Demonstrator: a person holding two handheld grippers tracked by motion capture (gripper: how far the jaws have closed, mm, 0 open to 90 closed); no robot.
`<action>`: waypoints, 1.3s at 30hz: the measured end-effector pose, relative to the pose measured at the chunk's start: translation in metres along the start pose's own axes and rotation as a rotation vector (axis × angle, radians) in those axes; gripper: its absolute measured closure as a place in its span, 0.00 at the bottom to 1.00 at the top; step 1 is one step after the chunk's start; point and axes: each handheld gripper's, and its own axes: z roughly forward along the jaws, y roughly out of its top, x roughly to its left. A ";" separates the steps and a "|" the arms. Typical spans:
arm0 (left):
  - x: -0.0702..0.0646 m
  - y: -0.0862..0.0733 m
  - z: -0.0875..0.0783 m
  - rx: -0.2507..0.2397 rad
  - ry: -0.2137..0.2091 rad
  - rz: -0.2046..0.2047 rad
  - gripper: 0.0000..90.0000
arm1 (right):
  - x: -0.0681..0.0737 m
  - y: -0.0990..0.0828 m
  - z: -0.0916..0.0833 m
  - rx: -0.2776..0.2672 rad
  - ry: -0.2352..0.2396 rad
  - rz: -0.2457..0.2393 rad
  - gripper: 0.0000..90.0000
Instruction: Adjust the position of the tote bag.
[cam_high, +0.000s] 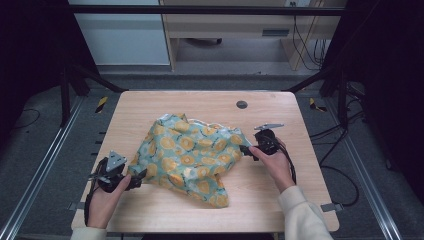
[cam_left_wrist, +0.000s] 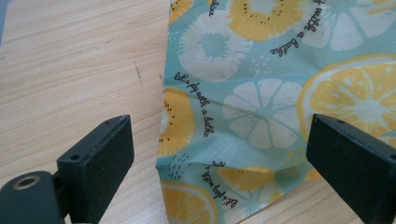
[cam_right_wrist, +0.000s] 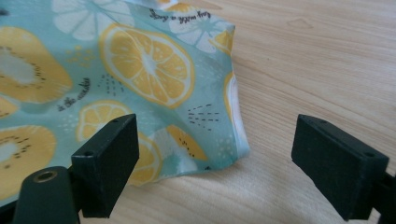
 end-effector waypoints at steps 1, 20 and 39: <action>0.000 0.000 0.000 0.000 0.000 0.000 0.08 | 0.000 0.000 0.000 0.000 0.000 0.000 0.17; -0.001 0.002 0.000 -0.005 -0.011 0.010 0.08 | 0.011 0.000 0.025 0.024 -0.017 -0.057 0.74; -0.009 0.041 -0.006 -0.039 -0.029 0.037 0.09 | 0.050 0.015 -0.052 -0.220 0.189 -0.152 1.00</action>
